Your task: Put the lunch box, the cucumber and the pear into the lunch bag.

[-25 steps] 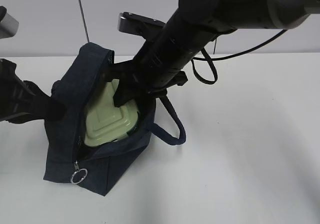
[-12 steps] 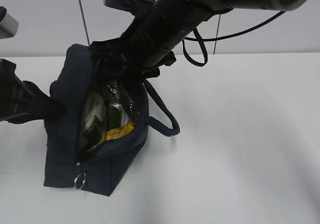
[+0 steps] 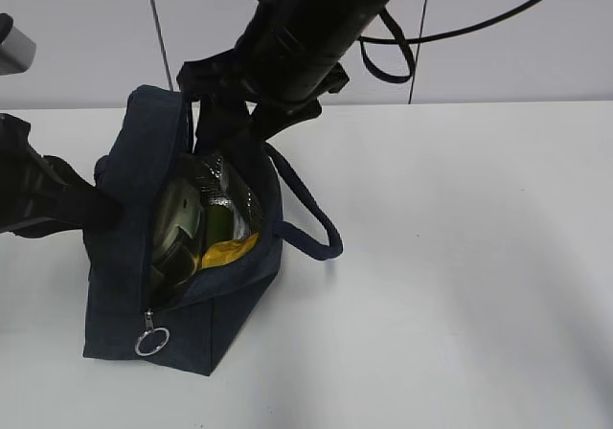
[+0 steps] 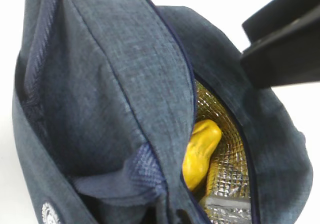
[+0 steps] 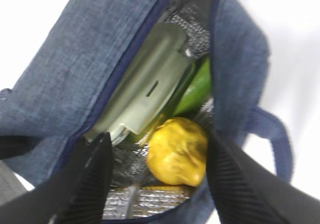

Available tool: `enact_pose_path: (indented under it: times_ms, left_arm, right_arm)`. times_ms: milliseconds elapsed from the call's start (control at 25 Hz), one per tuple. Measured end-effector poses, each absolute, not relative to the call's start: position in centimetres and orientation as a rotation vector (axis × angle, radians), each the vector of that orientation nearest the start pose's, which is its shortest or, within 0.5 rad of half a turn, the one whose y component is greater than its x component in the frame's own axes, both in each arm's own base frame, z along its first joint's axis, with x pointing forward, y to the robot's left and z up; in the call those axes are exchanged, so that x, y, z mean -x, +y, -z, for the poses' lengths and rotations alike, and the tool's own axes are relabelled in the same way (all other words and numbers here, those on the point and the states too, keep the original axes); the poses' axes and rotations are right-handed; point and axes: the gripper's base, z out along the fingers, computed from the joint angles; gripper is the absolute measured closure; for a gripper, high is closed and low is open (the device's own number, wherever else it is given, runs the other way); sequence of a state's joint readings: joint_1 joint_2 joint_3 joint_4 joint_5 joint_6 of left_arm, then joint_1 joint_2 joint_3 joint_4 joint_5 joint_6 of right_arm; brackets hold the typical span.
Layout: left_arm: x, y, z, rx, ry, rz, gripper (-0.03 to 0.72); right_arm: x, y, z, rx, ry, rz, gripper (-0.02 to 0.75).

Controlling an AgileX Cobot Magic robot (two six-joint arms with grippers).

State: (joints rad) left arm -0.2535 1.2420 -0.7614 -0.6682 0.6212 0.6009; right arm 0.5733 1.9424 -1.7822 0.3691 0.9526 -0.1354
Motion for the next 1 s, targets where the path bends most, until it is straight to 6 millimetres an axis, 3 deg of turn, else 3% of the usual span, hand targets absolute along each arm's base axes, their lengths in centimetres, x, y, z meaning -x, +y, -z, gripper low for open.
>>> enact_pose_path:
  times_ms: [240, 480, 880, 920, 1000]
  left_arm:
    - [-22.2, -9.1, -26.0, -0.509, 2.420, 0.549, 0.686]
    - [-22.2, -9.1, -26.0, -0.510, 2.420, 0.548, 0.686]
    - [-22.2, -9.1, -26.0, -0.510, 2.420, 0.548, 0.686]
    - [-22.2, -9.1, -26.0, -0.510, 2.420, 0.549, 0.686]
    - [-22.2, -9.1, -26.0, -0.511, 2.421, 0.549, 0.686]
  right_arm:
    - [-35.6, 24.7, -30.5, 0.707, 2.581, -0.424, 0.278]
    - [-35.6, 24.5, -30.4, 0.703, 2.604, -0.392, 0.341]
    - [-36.6, 25.4, -26.4, 0.713, 2.717, -0.394, 0.403]
    - [-36.6, 25.4, -26.2, 0.713, 2.721, -0.394, 0.418]
    - [-36.6, 25.4, -26.1, 0.714, 2.725, -0.393, 0.551]
